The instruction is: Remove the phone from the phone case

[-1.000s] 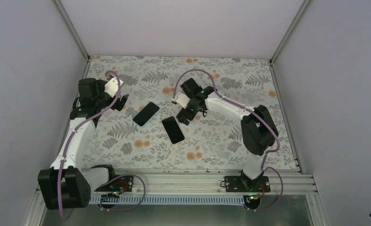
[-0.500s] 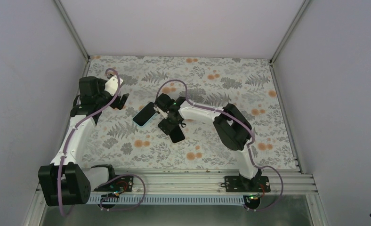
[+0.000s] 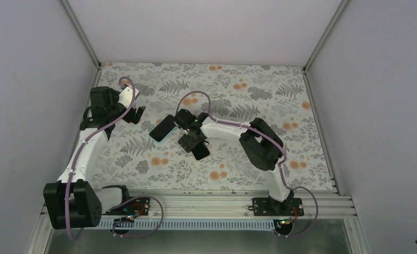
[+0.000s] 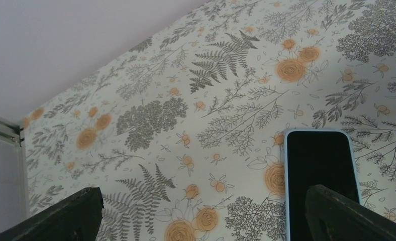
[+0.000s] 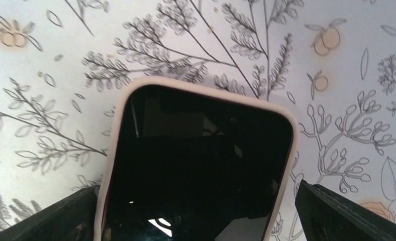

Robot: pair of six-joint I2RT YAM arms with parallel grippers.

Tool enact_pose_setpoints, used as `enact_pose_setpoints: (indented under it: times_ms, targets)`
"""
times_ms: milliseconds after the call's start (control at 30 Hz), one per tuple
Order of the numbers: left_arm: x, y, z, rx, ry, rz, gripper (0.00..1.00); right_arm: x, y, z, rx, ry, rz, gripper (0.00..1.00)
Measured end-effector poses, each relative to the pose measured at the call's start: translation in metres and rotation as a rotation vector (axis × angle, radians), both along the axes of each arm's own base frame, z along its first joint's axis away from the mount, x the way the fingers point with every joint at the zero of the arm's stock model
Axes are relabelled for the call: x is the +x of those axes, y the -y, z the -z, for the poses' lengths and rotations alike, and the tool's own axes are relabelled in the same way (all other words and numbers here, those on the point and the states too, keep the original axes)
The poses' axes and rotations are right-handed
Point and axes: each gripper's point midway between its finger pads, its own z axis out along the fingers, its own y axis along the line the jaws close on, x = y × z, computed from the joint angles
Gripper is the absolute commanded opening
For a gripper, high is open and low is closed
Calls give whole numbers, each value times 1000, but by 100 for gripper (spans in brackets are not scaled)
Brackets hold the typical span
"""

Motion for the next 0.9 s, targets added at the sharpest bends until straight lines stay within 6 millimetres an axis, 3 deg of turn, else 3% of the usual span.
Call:
enact_pose_setpoints:
  times_ms: [267, 433, 600, 700, 900]
  targets:
    - [0, 4, 4, -18, -16, 17, 100, 6, 30, 7, 49, -125, 65, 91]
    - [0, 8, 6, -24, -27, 31, 100, -1, 43, 9, 60, -138, 43, 88]
    - [-2, 16, 7, -34, -34, 60, 100, -18, 67, 9, 44, -131, 0, 90]
    - [-3, 20, 7, -40, -34, 74, 100, -27, 80, 9, 31, -122, -39, 97]
    - [-2, 25, 11, -51, -49, 94, 100, -27, 87, 9, 27, -91, -123, 100]
